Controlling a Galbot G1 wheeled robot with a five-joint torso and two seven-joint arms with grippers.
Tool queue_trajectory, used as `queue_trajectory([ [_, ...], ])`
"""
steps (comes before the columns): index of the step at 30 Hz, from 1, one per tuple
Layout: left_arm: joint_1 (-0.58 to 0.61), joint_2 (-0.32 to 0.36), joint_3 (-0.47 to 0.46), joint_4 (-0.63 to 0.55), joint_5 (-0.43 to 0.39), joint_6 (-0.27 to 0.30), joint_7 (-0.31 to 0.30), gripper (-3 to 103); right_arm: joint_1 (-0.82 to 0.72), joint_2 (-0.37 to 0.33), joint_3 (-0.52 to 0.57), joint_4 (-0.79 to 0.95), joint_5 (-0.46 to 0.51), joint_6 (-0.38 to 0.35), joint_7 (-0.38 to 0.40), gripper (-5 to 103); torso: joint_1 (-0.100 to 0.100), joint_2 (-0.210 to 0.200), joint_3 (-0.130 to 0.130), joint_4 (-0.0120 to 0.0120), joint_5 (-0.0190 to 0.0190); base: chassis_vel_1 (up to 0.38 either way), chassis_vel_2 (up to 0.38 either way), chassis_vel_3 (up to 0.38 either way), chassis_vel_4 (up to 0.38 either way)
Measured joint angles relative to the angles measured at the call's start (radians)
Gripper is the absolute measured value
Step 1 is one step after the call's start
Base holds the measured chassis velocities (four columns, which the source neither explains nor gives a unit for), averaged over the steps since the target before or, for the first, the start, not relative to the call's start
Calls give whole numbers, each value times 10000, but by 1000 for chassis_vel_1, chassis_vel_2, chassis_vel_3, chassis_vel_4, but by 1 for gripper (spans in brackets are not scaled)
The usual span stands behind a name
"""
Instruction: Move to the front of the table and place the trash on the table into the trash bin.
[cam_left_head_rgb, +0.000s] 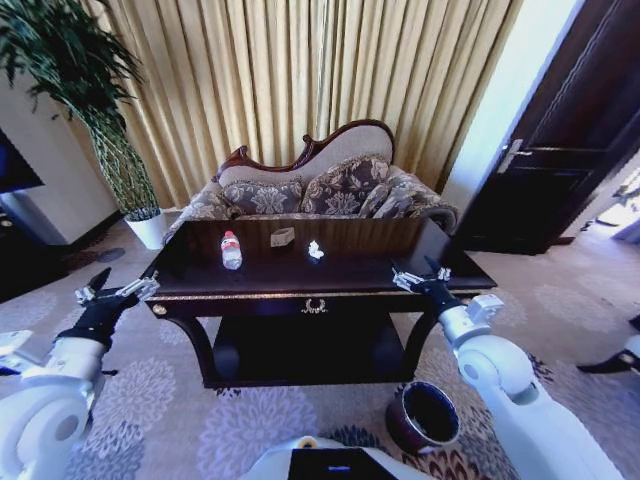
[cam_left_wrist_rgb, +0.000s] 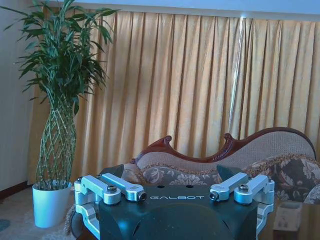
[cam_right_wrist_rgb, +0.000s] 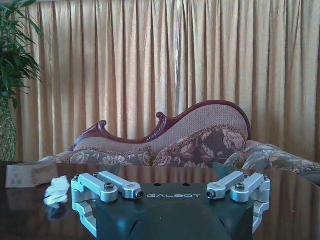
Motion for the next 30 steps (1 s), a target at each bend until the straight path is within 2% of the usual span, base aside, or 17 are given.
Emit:
queue_trajectory([
  [7,-7,87,-12,18,230,2,173,100,-107,-91,-110,13,-208,152,-23,100,4,-2,2,-1,-3,-152,142,134,-145],
  [10,-8,142,14,8,233,8,412,100,-197,-322,-182,49,21,215,-116,100,6,-3,2,1,-2,-38,53,50,-52],
  [15,-41,156,82,-12,226,8,446,100,-145,-577,-252,-155,164,215,-218,100,-2,0,-1,-2,-1,0,0,0,0],
  [17,-37,175,75,-18,208,25,448,100,-52,-836,-347,-243,492,157,-245,100,-6,3,-3,-3,-1,0,0,0,0],
  [18,-10,212,42,-18,194,81,454,100,35,-1119,-482,-260,950,21,-267,100,-5,3,-3,-1,0,0,0,0,0],
  [23,1,332,-23,89,171,180,489,100,295,-1771,-720,-430,1636,-174,-513,100,-3,1,-1,-1,2,0,0,0,0],
  [25,-8,448,-39,191,163,213,519,100,586,-2422,-876,-490,2267,-340,-627,100,0,1,1,-1,-1,0,0,0,0],
  [27,-19,480,-39,208,156,217,521,100,686,-2633,-918,-491,2492,-411,-636,100,0,1,1,0,-2,0,0,0,0],
  [29,-74,521,18,215,127,238,522,100,1045,-3320,-1186,-572,3007,-558,-659,100,-1,1,0,0,-3,0,0,0,0],
  [30,-74,521,18,215,127,238,522,100,1045,-3320,-1186,-572,3007,-558,-659,100,-1,1,0,0,-3,0,0,0,0],
])
